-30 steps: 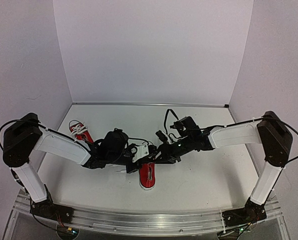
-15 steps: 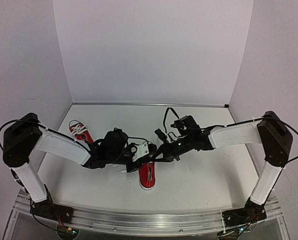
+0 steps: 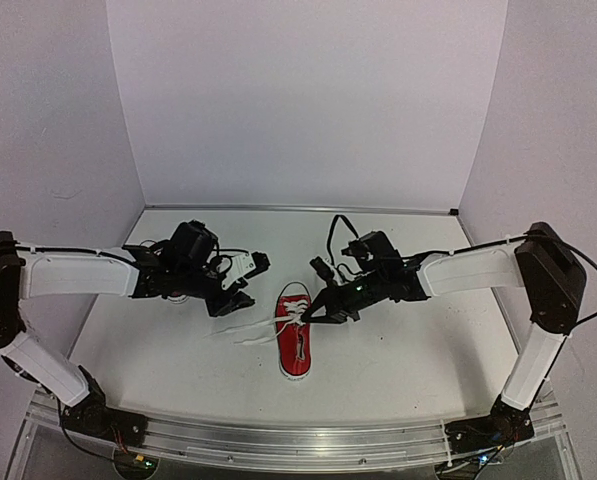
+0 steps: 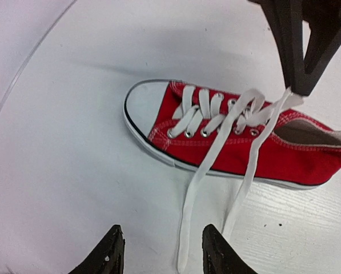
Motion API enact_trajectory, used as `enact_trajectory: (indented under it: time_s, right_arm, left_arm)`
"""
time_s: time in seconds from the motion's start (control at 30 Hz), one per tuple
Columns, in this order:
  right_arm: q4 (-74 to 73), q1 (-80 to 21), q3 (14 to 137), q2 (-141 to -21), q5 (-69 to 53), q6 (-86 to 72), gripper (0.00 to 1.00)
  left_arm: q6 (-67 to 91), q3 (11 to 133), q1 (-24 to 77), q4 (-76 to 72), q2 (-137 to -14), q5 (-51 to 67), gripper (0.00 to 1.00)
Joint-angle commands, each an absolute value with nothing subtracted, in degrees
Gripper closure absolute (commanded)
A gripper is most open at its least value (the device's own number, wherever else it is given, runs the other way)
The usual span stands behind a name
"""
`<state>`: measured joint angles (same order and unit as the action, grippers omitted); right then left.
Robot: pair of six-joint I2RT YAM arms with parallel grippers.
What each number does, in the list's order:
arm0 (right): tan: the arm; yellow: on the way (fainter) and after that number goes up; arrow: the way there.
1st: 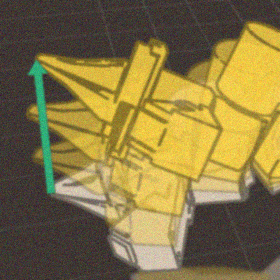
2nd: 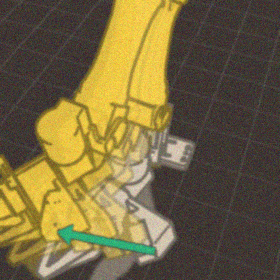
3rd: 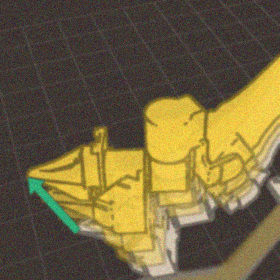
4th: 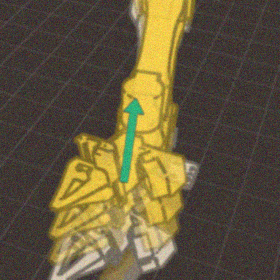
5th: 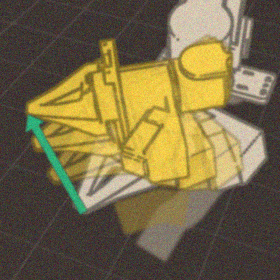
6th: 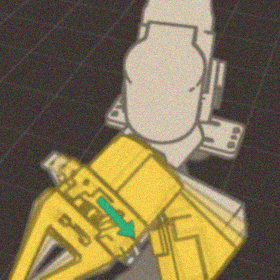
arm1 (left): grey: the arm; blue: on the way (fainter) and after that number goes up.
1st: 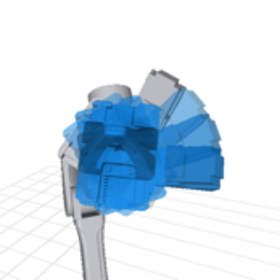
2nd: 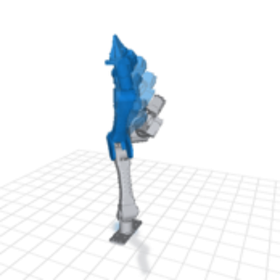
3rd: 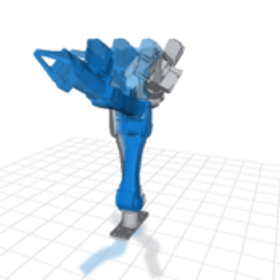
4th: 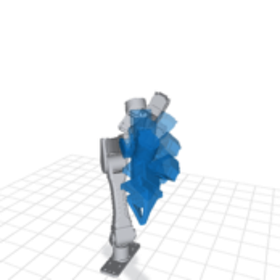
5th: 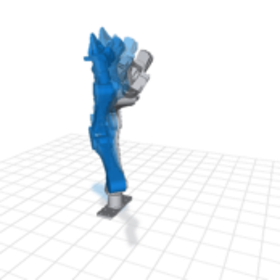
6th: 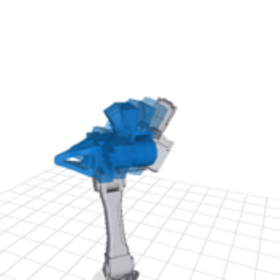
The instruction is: Tie the shoes
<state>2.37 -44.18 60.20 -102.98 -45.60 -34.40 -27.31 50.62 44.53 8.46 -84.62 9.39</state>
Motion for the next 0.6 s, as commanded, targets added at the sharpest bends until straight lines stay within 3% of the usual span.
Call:
enact_trajectory:
  time_s: [0.0, 0.37, 0.57]
  right_arm:
    - [3.7, -44.5, 61.5, -102.2, -44.6, -34.7, 1.0]
    - [2.9, -44.5, 62.2, -102.5, -44.0, -35.0, 1.0]
    - [2.7, -44.5, 62.8, -102.8, -44.0, -34.8, 1.0]
  left_arm:
    - [-29.6, 56.0, 44.4, 21.2, -91.4, 9.7, 0.54]
    - [-31.3, 66.3, 41.9, 30.6, -105.1, 9.7, 0.56]
    - [-31.5, 69.6, 40.0, 35.8, -109.8, 9.9, 0.63]
